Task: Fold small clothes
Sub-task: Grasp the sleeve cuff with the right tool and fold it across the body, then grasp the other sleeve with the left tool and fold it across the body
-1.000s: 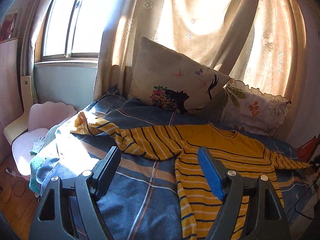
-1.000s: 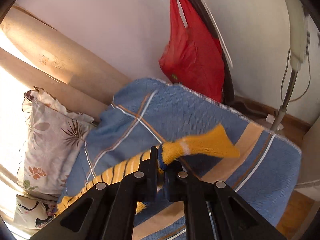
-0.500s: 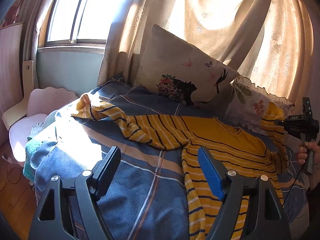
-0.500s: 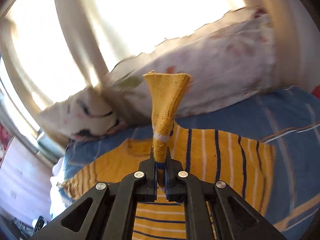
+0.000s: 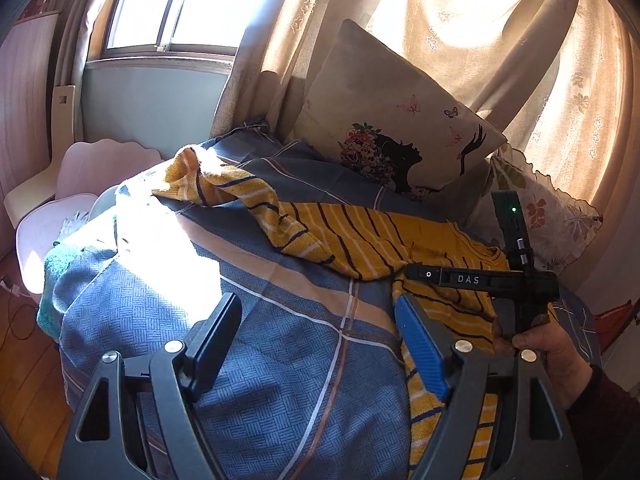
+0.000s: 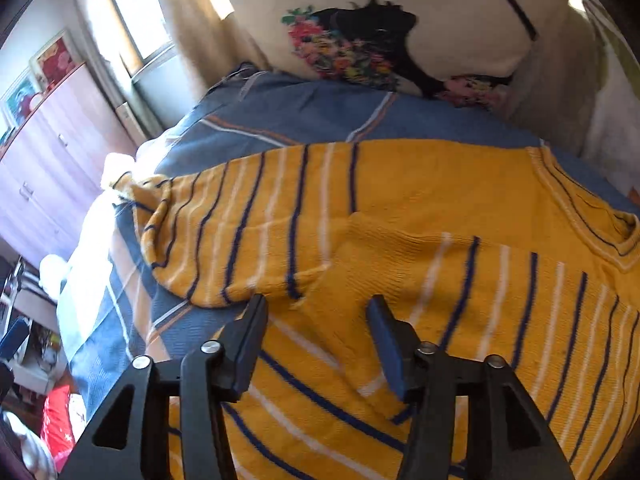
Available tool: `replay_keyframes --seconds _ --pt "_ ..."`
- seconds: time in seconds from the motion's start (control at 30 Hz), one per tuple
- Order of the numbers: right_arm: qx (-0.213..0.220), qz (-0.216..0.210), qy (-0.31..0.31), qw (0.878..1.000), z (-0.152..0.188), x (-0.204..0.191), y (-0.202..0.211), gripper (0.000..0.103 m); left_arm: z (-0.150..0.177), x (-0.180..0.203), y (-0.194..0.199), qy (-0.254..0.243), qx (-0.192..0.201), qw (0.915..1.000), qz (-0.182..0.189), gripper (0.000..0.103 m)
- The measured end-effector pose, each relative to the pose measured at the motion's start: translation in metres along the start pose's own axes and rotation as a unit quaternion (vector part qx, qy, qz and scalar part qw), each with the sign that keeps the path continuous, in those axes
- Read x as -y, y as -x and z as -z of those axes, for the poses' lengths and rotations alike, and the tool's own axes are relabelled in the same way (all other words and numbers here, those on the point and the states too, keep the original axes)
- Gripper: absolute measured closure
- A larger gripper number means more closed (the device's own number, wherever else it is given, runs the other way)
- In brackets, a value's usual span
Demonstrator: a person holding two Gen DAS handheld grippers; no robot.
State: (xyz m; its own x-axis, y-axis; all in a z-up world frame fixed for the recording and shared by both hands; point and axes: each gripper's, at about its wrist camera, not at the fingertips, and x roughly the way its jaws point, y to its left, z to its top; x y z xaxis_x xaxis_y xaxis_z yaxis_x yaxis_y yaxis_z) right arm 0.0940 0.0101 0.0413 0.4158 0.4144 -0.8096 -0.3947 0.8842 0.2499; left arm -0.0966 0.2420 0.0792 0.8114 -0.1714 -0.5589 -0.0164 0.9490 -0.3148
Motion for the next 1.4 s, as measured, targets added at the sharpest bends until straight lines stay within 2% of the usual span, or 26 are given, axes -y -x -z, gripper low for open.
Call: replay_keyframes --seconds 0.1,0.2,0.27,0.4,0.5,0.63,0.67,0.7,0.73,0.77,0.8,0.87,0.93,1.03,1.1,1.17,1.23,1.3,1.33,1.4 --pt "0.000 -0.052 0.007 0.999 -0.003 -0.007 0.019 0.043 -0.006 -0.007 -0.004 0.005 0.004 1.0000 -0.007 0.025" --pt "0.027 -0.038 -0.016 0.999 -0.004 0.006 0.050 0.041 -0.023 -0.022 -0.021 0.027 0.001 0.9995 -0.013 0.025" --pt "0.039 -0.032 -0.031 0.998 0.003 0.019 0.069 0.040 -0.038 -0.038 -0.040 0.059 -0.010 0.9982 -0.003 0.025" --pt "0.057 -0.021 -0.058 0.996 0.018 0.041 0.098 0.040 -0.069 -0.074 -0.086 0.132 -0.031 0.9905 0.026 0.025" --pt "0.064 -0.011 -0.076 0.995 0.029 0.055 0.113 0.040 -0.088 -0.089 -0.125 0.161 -0.058 0.9842 0.044 0.024" --pt "0.081 -0.006 -0.098 0.992 0.047 0.073 0.135 0.040 -0.110 -0.108 -0.171 0.192 -0.075 0.9786 -0.001 0.024" --pt "0.086 -0.004 -0.103 0.991 0.052 0.078 0.141 0.040 -0.114 -0.115 -0.178 0.198 -0.077 0.9769 -0.023 0.027" --pt "0.090 0.001 -0.107 0.990 0.057 0.081 0.147 0.040 -0.117 -0.122 -0.182 0.210 -0.078 0.9738 -0.037 0.049" --pt "0.095 0.009 -0.109 0.989 0.062 0.085 0.153 0.040 -0.119 -0.130 -0.185 0.226 -0.083 0.9699 -0.035 0.066" --pt "0.101 0.019 -0.110 0.989 0.067 0.089 0.160 0.040 -0.121 -0.138 -0.186 0.243 -0.090 0.9654 -0.024 0.091" --pt "0.107 0.028 -0.110 0.988 0.072 0.092 0.168 0.040 -0.124 -0.143 -0.183 0.256 -0.089 0.9623 -0.015 0.090" --pt "0.121 0.044 -0.114 0.985 0.083 0.101 0.184 0.040 -0.136 -0.141 -0.165 0.242 -0.063 0.9680 -0.025 0.090" --pt "0.135 0.061 -0.120 0.982 0.094 0.110 0.201 0.040 -0.150 -0.128 -0.142 0.212 -0.037 0.9760 -0.030 0.090" --pt "0.157 0.084 -0.131 0.975 0.111 0.125 0.225 0.040 -0.168 -0.089 -0.113 0.165 -0.004 0.9863 0.002 0.090" --pt "0.169 0.093 -0.142 0.971 0.121 0.134 0.238 0.040 -0.174 -0.042 -0.097 0.104 0.010 0.9939 0.036 0.090" --pt "0.177 0.098 -0.154 0.967 0.132 0.143 0.249 0.040 -0.173 0.015 -0.086 0.044 0.009 0.9948 0.092 0.090" --pt "0.180 0.102 -0.168 0.964 0.142 0.153 0.254 0.040 -0.165 0.079 -0.082 -0.011 -0.004 0.9878 0.155 0.090" --pt "0.180 0.104 -0.186 0.960 0.152 0.162 0.256 0.040 -0.151 0.146 -0.083 -0.065 -0.029 0.9730 0.220 0.090" --pt "0.179 0.104 -0.195 0.959 0.157 0.167 0.257 0.040 -0.142 0.179 -0.086 -0.086 -0.047 0.9620 0.255 0.090" --pt "0.179 0.104 -0.211 0.955 0.167 0.174 0.258 0.040 -0.123 0.239 -0.095 -0.124 -0.095 0.9345 0.320 0.089"
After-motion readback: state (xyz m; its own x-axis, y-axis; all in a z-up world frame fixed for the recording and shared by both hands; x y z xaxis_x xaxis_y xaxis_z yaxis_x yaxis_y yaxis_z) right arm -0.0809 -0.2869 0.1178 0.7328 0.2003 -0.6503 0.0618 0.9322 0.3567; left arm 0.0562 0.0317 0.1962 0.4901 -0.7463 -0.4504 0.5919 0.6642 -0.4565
